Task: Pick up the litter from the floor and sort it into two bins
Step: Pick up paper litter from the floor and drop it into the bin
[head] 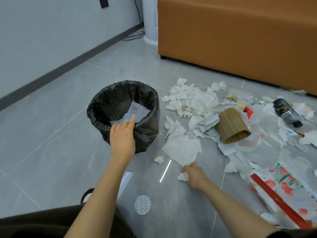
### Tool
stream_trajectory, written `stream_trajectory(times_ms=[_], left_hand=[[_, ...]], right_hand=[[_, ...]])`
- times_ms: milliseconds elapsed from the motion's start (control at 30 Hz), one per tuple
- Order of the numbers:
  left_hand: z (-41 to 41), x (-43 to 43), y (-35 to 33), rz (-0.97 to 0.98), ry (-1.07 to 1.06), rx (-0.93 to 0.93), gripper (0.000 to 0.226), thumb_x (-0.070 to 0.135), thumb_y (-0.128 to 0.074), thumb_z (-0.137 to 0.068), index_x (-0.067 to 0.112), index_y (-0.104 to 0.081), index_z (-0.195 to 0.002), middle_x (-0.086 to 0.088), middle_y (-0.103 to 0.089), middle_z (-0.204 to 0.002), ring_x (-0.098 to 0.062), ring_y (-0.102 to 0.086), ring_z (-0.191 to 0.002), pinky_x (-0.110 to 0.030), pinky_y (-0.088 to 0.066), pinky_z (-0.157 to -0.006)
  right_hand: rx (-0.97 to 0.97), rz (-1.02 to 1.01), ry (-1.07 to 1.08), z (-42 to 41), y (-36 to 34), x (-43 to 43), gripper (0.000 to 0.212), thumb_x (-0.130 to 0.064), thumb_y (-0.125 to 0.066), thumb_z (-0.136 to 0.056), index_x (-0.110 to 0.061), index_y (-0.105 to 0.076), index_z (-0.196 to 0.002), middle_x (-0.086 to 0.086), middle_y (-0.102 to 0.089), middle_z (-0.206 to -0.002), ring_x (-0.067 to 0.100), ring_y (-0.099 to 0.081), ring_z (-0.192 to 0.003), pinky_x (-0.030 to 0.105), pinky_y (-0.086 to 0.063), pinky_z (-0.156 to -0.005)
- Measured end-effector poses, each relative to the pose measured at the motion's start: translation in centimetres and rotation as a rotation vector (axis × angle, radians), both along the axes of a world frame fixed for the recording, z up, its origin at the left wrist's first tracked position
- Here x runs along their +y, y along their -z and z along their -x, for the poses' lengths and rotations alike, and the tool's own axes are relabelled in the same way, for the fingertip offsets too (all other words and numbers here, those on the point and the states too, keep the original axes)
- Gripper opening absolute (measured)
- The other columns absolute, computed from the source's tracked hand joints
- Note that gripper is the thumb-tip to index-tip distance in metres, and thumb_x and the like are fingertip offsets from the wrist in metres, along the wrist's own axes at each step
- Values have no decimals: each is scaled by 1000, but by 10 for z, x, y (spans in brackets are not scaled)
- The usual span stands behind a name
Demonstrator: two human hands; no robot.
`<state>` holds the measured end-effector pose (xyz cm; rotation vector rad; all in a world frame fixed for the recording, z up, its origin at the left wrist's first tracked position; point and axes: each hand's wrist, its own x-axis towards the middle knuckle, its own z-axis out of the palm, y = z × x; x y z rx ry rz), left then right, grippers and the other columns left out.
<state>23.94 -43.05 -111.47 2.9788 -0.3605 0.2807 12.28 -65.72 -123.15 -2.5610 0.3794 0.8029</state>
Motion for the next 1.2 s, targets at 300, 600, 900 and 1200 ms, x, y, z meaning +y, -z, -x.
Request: stream_trajectory(times_ms=[300,600,900,1200], left_hand=[[22,-38,16,218,304,-244,63,-18,-46,-74,3,-49,-133,-15,-51,-135,-34,-45,-129,-43,-22,-113],[38,-61,56,546,199,359,52,3,-45,-92,20,-39,-142,-1,-44,-140,-17,-43,-128,-22,-33,-102],[19,-70,121,307,124,698,51,10,-53,-89,21,-43,-138,-12,-42,-135,-29,-42,-124,-29,-32,-104],[10,-73,144,218,109,732,27,4,-56,-85,12,-55,-111,-9,-50,-116,-20,-51,-101,-21,-38,-82]], right_hand=[[-283,-54,159,-12,-10,5,34,-18,-50,-89,-14,-46,-122,6,-53,-121,25,-54,-107,30,-44,-84],[-281,-33,256,-63,-24,-9,54,-10,-45,-89,-19,-31,-140,10,-27,-145,31,-28,-129,39,-38,-99],[-142,63,129,-68,13,-6,60,-25,-61,-85,-35,-33,-137,4,-21,-145,31,-27,-128,41,-41,-97],[-287,-111,373,-67,25,-27,25,-11,-51,-88,-20,-52,-112,5,-46,-114,25,-55,-96,30,-44,-76]])
